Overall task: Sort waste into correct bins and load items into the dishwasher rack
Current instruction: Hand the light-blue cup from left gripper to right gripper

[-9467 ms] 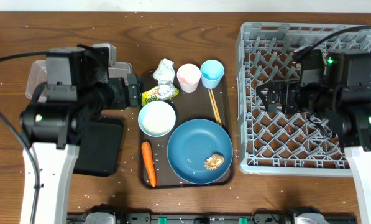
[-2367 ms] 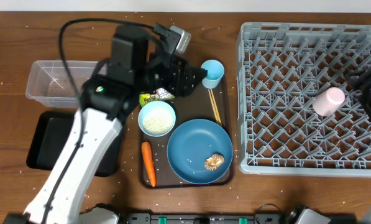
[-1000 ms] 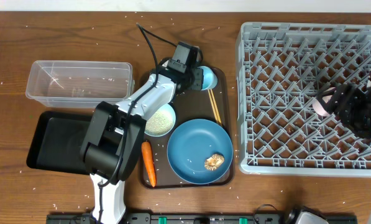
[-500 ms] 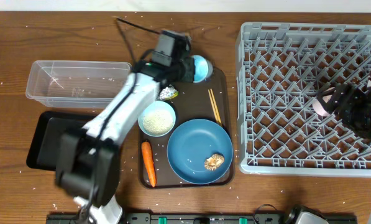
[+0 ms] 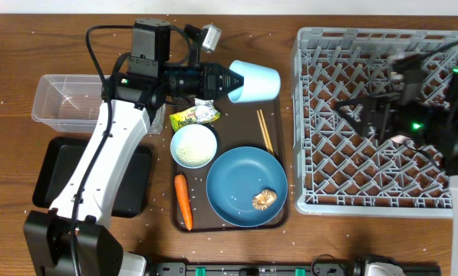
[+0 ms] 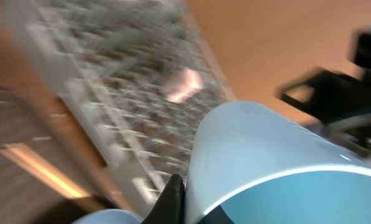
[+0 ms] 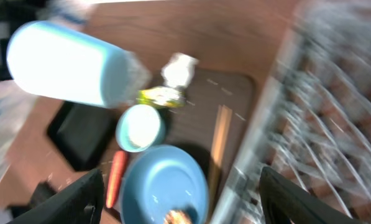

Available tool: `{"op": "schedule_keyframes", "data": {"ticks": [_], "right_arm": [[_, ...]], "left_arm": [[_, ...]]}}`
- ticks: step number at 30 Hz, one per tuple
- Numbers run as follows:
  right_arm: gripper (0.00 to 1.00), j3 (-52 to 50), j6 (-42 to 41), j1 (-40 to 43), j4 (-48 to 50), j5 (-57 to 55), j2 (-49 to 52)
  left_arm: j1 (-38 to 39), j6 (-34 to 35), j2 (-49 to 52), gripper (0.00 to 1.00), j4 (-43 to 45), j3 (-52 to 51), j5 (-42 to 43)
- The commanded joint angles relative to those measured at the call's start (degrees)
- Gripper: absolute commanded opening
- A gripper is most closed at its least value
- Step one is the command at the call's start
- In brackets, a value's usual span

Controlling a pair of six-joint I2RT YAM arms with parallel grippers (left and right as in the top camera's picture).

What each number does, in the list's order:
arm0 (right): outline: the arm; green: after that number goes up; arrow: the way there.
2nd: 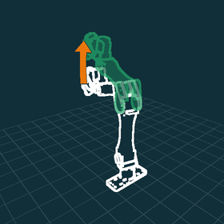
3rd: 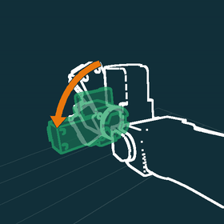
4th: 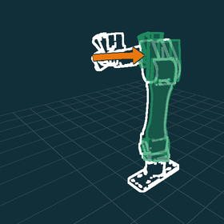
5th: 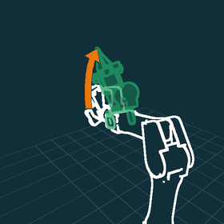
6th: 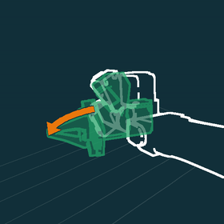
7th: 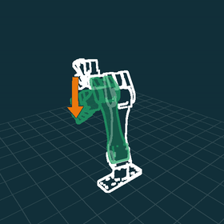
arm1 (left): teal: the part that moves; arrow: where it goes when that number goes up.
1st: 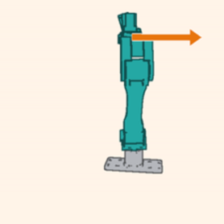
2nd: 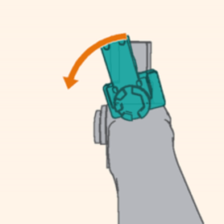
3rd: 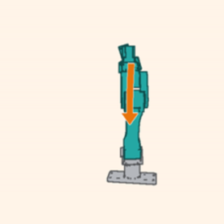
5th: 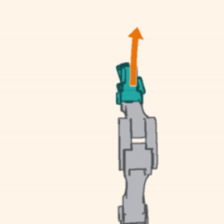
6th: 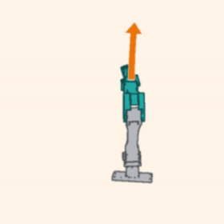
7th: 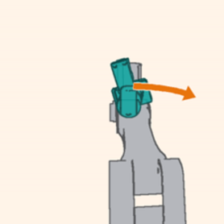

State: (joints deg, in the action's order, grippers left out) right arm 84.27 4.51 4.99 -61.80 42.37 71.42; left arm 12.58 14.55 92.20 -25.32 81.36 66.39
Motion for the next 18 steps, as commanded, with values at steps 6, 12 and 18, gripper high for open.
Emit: {"op": "schedule_keyframes", "data": {"ticks": [6, 12, 18], "right_arm": [[0.72, 0.37, 9.16, -11.08, 6.93, 8.57, 0.61], [0.79, 0.37, 17.00, -15.08, 7.39, 14.47, 0.61], [0.81, 0.37, 16.98, -15.58, 10.54, 14.47, 1.57]], "left_arm": [[0.02, -1.33, -0.11, 0.06, 3.37, 0.35, 23.41], [0.13, -0.46, -0.37, 0.06, 3.58, 0.35, 23.71], [0.13, 1.03, -0.79, 0.06, 3.58, 0.35, 23.74]]}}
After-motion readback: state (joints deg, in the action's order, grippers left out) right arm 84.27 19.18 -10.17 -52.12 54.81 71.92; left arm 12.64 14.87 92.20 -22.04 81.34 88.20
